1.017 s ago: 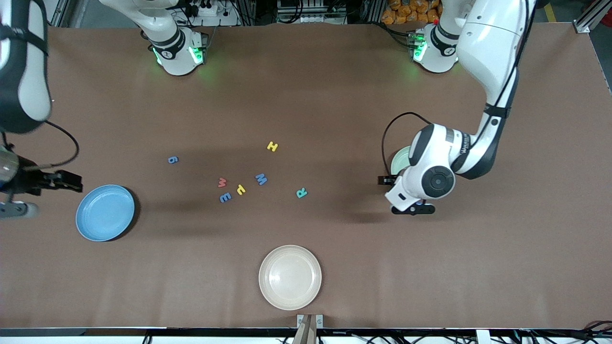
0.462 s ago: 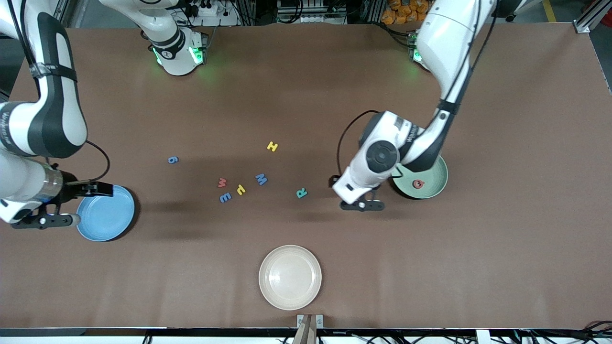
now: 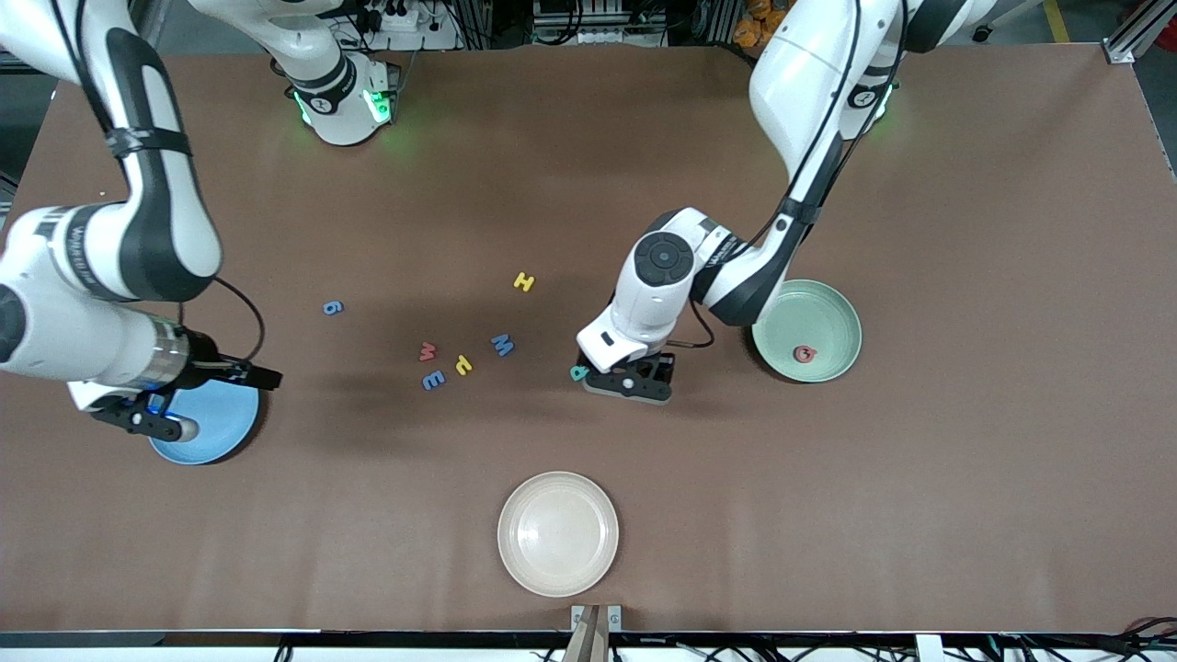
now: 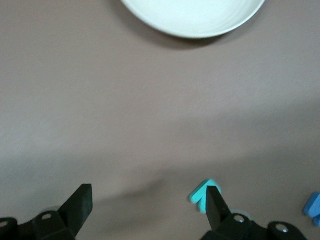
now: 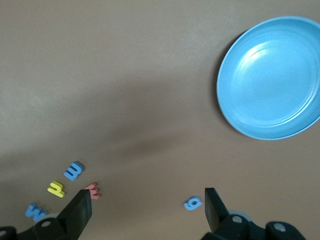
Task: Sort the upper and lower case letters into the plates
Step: 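Reach the left gripper to the teal R while the right gripper reaches letters, then grasp the blue E with the right gripper while the left gripper grasps the R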
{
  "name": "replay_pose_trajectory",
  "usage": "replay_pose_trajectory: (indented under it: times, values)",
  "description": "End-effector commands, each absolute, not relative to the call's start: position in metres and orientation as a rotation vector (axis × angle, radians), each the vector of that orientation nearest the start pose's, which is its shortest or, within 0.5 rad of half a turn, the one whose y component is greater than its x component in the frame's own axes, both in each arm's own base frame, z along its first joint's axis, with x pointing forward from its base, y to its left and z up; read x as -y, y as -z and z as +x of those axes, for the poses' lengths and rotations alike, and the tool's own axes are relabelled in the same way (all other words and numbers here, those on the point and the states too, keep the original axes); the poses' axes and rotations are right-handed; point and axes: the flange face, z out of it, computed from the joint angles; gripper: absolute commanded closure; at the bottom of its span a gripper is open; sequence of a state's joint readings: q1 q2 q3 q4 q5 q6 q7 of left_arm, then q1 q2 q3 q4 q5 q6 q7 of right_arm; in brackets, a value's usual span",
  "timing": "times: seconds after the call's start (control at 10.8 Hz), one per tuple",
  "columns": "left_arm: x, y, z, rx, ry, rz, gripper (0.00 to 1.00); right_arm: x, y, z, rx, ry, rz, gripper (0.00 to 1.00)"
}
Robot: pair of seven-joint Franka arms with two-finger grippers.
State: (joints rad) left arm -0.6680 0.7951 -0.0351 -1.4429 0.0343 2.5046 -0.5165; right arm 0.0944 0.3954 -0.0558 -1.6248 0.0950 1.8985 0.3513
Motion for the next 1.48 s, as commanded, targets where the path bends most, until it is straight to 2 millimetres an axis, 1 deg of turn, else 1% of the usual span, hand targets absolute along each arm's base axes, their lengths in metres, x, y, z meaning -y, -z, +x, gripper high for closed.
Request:
replay_pose_trajectory:
  times: [0.0, 0.09, 0.18, 0.28, 0.37, 0.46, 0.55, 0.65, 0.74, 0.83, 0.92, 1.02, 1.11, 1.2, 1.29, 1.39]
  values:
    - [0.508, -0.222, 0.585, -0.389, 0.566, -3.275, 0.0, -0.074, -0.372, 0.64, -0.765, -0.164, -3.0, 0.0]
    - [0.508, -0.21, 0.592, -0.455, 0.653, -3.254, 0.0, -0.093, -0.363, 0.64, -0.863, -0.164, -2.981, 0.0]
    - [0.508, -0.207, 0.595, -0.58, 0.707, -3.214, 0.0, -0.114, -0.356, 0.639, -0.94, -0.158, -2.962, 0.0]
    - [0.505, -0.209, 0.599, -0.662, 0.721, -3.183, 0.0, -0.13, -0.352, 0.638, -1.073, -0.15, -2.921, 0.0]
    - [0.507, -0.206, 0.596, -0.7, 0.716, -3.17, 0.0, -0.145, -0.341, 0.637, -1.225, -0.149, -2.87, 0.0]
    - [0.515, -0.203, 0.587, -0.715, 0.7, -3.175, 0.0, -0.165, -0.331, 0.636, -1.398, -0.133, -2.792, 0.0]
    - [0.524, -0.205, 0.578, -0.751, 0.701, -3.165, 0.0, -0.176, -0.316, 0.636, -1.537, -0.129, -2.729, 0.0]
    - [0.535, -0.2, 0.565, -0.801, 0.684, -3.149, 0.0, -0.185, -0.301, 0.632, -1.601, -0.137, -2.704, 0.0]
    - [0.543, -0.195, 0.553, -0.861, 0.676, -3.118, 0.0, -0.19, -0.289, 0.626, -1.632, -0.129, -2.684, 0.0]
    - [0.541, -0.183, 0.545, -0.923, 0.652, -3.065, 0.0, -0.197, -0.275, 0.618, -1.662, -0.103, -2.653, 0.0]
    - [0.537, -0.17, 0.537, -0.966, 0.613, -3.03, 0.0, -0.198, -0.264, 0.616, -1.71, -0.08, -2.61, 0.0]
    - [0.533, -0.16, 0.532, -1.018, 0.578, -2.997, 0.0, -0.199, -0.251, 0.618, -1.754, -0.069, -2.577, 0.0]
    - [0.529, -0.156, 0.53, -1.101, 0.525, -2.944, 0.0, -0.209, -0.242, 0.616, -1.769, -0.056, -2.561, 0.0]
    - [0.524, -0.155, 0.532, -1.126, 0.467, -2.914, 0.0, -0.224, -0.227, 0.612, -1.772, -0.042, -2.553, 0.0]
    - [0.521, -0.154, 0.532, -1.113, 0.431, -2.912, 0.0, -0.236, -0.211, 0.61, -1.765, -0.023, -2.546, 0.0]
    - [0.521, -0.155, 0.532, -1.101, 0.407, -2.92, 0.0, -0.243, -0.198, 0.608, -1.728, -0.022, -2.584, 0.0]
